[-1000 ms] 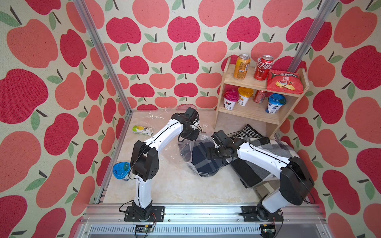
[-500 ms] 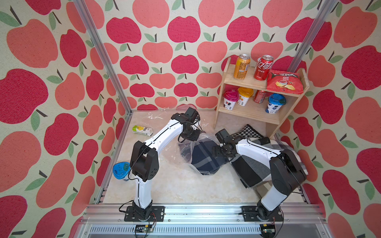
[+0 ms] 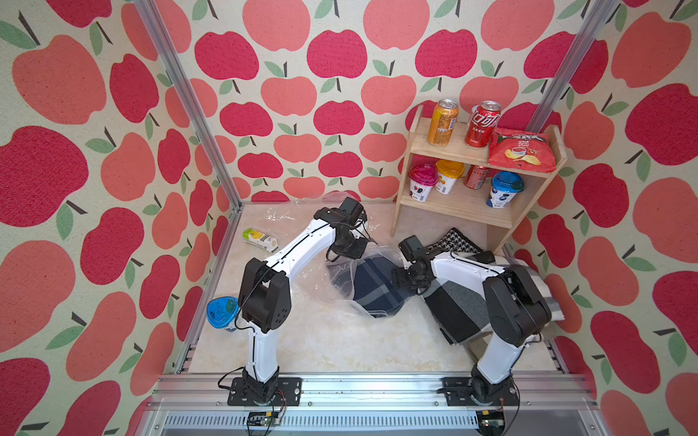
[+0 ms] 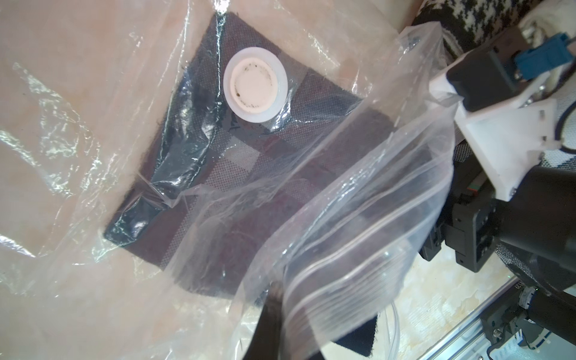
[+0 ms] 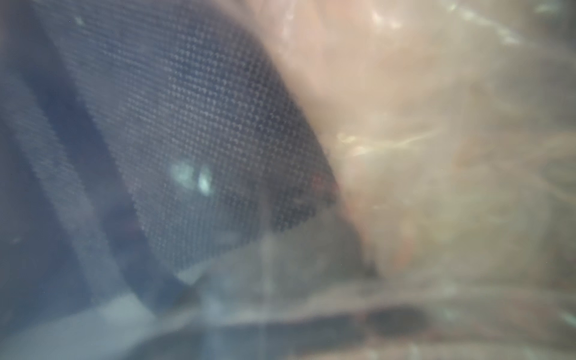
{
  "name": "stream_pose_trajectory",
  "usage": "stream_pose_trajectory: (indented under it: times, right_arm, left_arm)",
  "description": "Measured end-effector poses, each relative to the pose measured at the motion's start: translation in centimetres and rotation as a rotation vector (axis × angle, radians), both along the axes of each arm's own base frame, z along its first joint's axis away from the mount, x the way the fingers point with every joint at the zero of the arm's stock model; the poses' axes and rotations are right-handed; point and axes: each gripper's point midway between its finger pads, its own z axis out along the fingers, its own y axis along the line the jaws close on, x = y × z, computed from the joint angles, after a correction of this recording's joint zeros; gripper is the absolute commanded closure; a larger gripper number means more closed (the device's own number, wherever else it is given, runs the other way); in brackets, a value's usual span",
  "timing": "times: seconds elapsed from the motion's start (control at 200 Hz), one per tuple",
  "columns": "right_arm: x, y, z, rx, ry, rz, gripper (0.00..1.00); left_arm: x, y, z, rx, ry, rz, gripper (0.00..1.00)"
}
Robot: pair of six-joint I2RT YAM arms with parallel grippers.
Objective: Take the scarf out of the vacuum bag
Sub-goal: Take out the scarf from the vacuum bag.
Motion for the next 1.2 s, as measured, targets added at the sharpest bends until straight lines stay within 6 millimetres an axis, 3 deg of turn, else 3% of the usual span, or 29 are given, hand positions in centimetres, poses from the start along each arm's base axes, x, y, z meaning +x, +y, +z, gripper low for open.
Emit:
stream_pose_trajectory:
  times: [0.295,0.415,0.625,0.93,1.09,1.2]
  right_arm:
    - [-0.5,0.9,0.2,0.051,0.025,0.026,0.85]
    - [-0.7,1.3,0.5,0.077,0.035,0.027,1.00]
    - [-0.8,1.1,0.7,0.064,0.034,0.017,1.00]
    - [-0.4,-0.2,1.4,-0.017,0.003,-0.005,1.00]
    - [-0.4,-0.3,1.4,-0.022,0.004,-0.006,1.00]
    - [-0.3,-0.3,1.6,-0.024,0.003,-0.007,1.00]
  left_arm:
    - [0.0,0.0,0.0,-0.003,0.007,0.016,0.91]
    - [0.0,0.0,0.3,-0.005,0.005,0.016,0.90]
    - [0.7,-0.4,2.1,-0.023,-0.025,0.016,0.89]
    - [0.7,-0.4,2.0,-0.028,-0.030,0.016,0.82]
    - [0.6,-0.7,2.5,-0.048,-0.032,0.018,0.49]
    - [0.4,-0.8,3.3,-0.072,-0.049,0.011,0.18]
